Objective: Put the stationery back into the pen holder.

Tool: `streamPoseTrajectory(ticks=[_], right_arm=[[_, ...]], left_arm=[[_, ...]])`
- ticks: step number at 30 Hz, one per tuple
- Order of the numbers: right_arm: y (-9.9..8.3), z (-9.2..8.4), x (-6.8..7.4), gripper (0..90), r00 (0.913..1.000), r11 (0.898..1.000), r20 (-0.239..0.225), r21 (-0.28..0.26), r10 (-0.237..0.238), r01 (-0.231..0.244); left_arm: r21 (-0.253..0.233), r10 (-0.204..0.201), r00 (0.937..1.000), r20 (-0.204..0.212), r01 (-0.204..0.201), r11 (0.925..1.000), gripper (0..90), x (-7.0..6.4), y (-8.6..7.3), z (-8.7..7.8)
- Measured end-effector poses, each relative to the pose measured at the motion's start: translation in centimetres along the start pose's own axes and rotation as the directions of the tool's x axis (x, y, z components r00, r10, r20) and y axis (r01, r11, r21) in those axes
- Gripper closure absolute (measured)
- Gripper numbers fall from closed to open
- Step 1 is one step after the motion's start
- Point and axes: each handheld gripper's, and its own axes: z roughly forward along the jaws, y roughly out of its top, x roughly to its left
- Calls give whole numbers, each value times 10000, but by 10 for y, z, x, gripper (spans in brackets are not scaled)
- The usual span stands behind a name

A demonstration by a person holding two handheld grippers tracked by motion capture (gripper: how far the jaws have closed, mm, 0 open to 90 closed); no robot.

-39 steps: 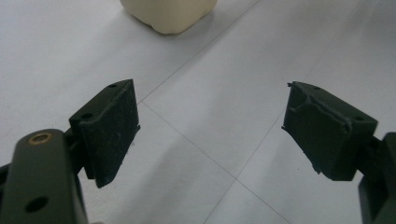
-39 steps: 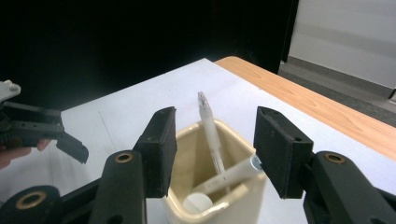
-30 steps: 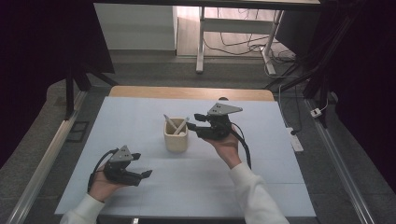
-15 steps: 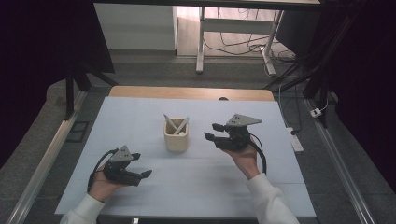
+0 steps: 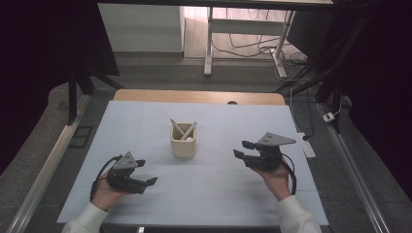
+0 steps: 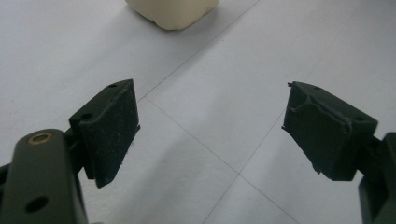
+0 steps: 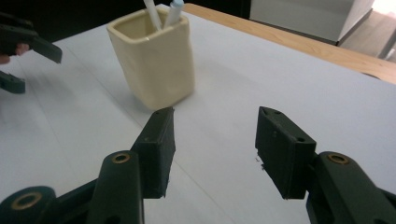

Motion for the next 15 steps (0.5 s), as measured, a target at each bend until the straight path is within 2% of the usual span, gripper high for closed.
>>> streamPoseTrajectory(ticks=[6, 15], right_arm=[[-20, -18, -7, 470, 9983, 9998, 567, 172, -134, 124], [-51, -40, -16, 464, 9968, 9989, 794, 473, 3, -40]], left_arm=[[-37, 34, 10000, -33, -34, 10000, 177, -2, -1, 0], [-91, 79, 9999, -120, -80, 9999, 177, -3, -2, -2]])
